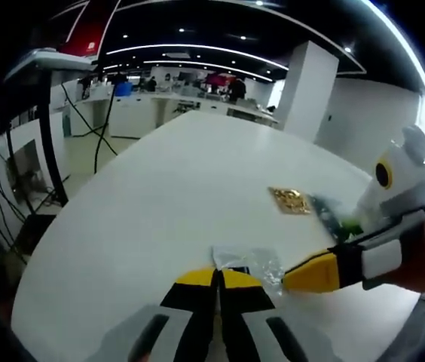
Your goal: Arrange the skincare products in the storage area until every visible bottle or jar stands upright without overlapping.
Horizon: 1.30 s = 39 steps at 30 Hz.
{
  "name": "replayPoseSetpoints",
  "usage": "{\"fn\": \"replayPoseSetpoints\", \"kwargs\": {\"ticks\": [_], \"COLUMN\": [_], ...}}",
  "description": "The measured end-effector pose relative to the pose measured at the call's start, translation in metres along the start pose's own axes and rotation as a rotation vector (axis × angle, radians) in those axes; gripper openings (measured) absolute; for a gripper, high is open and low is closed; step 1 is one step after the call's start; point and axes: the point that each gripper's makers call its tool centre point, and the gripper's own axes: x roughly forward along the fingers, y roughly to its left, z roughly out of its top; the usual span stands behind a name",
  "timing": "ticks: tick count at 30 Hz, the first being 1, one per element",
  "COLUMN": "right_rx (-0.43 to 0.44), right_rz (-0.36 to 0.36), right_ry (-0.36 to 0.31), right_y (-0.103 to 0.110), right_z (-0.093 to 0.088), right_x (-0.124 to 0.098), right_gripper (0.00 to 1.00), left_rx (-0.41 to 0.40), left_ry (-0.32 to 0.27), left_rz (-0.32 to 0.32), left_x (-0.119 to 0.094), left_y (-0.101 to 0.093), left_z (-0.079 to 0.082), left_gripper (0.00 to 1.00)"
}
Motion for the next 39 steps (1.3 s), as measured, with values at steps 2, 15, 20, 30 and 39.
{"fn": "replayPoseSetpoints", "kwargs": {"ticks": [2, 15, 20, 30, 39], "right_rx": [-0.003, -0.031, -0.023, -0.036, -0.031], "right_rz": [0.000, -0.024, -0.024, -0.029, 0.007], "right_ry": [0.007, 0.023, 0.021, 0.011, 0.000], "right_y": [0.001, 0.002, 0.002, 0.003, 0.011], "right_z": [-0.002, -0.005, -0.005, -0.002, 0.002], "right_x": [0.000, 0.001, 0.001, 0.001, -0.001], "right_gripper": [0.04, 0.06, 0.06, 0.05, 0.04], "left_rx": [-0.003, -0.005, -0.002, 0.005, -0.112], "left_ry": [-0.002, -0.016, -0.020, -0.025, -0.009], "left_rz": [0.002, 0.003, 0.005, 0.013, -0.032], "left_x": [0.000, 0.000, 0.000, 0.000, -0.003], "left_y": [0.000, 0.001, 0.001, 0.001, 0.006], "left_z": [0.000, 0.000, 0.000, 0.001, 0.004], "left_gripper": [0.01, 0.01, 0.01, 0.01, 0.01]}}
